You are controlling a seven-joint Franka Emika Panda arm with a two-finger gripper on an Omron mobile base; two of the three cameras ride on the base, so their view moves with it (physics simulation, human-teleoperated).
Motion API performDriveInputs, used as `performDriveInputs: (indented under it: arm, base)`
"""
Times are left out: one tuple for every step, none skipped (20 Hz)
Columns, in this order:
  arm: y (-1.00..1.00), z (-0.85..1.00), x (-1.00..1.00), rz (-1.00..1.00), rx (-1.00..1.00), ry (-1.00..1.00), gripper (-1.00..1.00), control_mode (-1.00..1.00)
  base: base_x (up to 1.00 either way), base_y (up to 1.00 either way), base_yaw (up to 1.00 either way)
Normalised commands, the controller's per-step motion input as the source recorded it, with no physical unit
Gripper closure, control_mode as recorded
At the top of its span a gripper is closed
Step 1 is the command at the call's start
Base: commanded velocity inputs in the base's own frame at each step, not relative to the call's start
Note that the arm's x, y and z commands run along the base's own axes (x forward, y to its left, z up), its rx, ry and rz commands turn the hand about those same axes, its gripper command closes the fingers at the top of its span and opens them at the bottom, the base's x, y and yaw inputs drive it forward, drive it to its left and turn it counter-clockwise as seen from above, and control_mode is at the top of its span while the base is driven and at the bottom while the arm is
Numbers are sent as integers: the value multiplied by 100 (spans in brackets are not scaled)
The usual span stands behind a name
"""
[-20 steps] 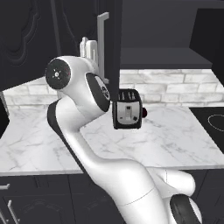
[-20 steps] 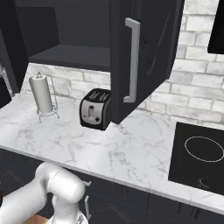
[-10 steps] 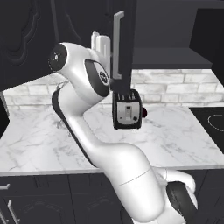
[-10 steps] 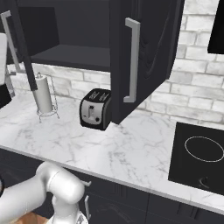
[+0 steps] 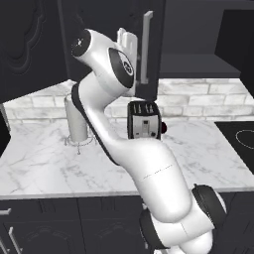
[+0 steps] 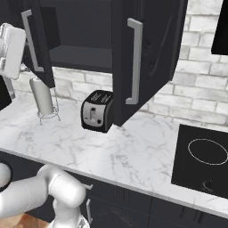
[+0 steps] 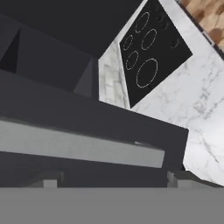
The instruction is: Close all open cabinet doors.
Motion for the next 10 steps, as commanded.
performDriveInputs:
  arm:
    - [-54, -18, 57, 0, 6, 12, -100, -100]
    - [-53, -18, 59, 0, 6, 12, -100, -100]
    - [-52, -18, 62, 0, 6, 13, -100, -100]
    - [-49, -20, 64, 1, 7, 7, -100, -100]
    - [-46, -23, 67, 7, 5, 4, -100, -100]
    - [-45, -26, 69, 10, 5, 5, -100, -100]
    - [-42, -27, 71, 12, 5, 3, -100, -100]
    - [-41, -27, 72, 16, 5, 2, -100, -100]
    - [-40, -26, 71, 18, 5, 0, -100, -100]
    - [-38, -28, 68, 23, 3, 0, -100, -100]
  base:
    - [0, 0, 0]
    - [0, 0, 0]
    - [0, 0, 0]
    - [0, 0, 0]
    - [0, 0, 0]
    - [0, 0, 0]
    - [0, 0, 0]
    - [0, 0, 0]
    - [0, 0, 0]
    - [0, 0, 0]
